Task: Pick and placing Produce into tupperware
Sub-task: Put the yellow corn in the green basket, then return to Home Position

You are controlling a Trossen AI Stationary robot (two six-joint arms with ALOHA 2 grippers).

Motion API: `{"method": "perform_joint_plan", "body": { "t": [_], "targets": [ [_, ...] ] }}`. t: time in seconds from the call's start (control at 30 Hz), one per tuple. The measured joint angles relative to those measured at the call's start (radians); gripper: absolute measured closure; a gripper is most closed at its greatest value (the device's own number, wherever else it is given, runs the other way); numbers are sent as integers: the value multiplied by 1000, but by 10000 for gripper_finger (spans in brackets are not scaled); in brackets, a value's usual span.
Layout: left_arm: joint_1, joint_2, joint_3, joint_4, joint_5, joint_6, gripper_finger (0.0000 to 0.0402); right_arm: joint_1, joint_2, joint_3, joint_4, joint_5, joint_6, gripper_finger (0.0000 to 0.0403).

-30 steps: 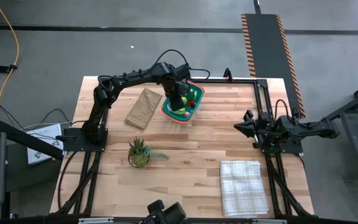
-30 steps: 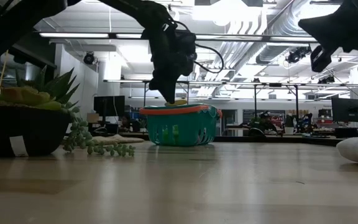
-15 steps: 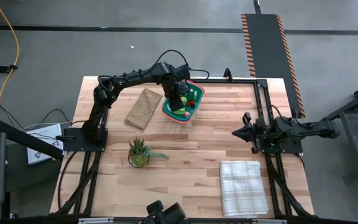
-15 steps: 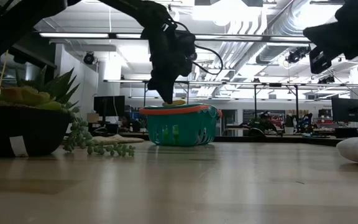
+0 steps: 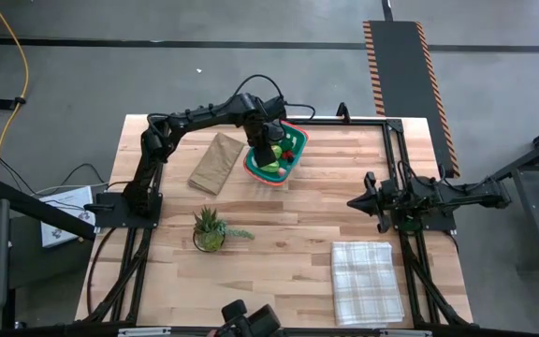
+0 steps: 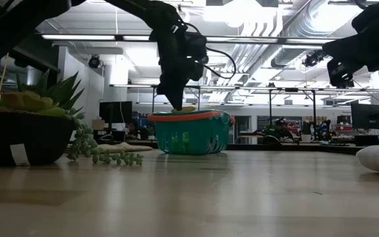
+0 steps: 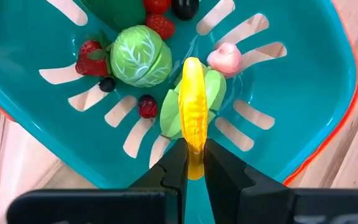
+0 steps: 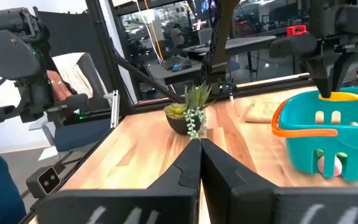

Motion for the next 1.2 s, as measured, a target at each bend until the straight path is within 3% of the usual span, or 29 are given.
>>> {"method": "perform_joint_plan", "body": {
  "t": [0.6, 0.97, 1.2],
  "targets": [
    [-2, 68, 0, 1, 10, -3, 361, 0, 0, 0, -1, 0, 1, 403],
    [-2, 68, 13, 0, 29, -4, 271, 0, 0, 0, -2, 0, 0, 403],
    [-2, 69, 106, -92, 40, 29, 291, 0, 0, 0, -3, 0, 36, 403]
  ]
}}
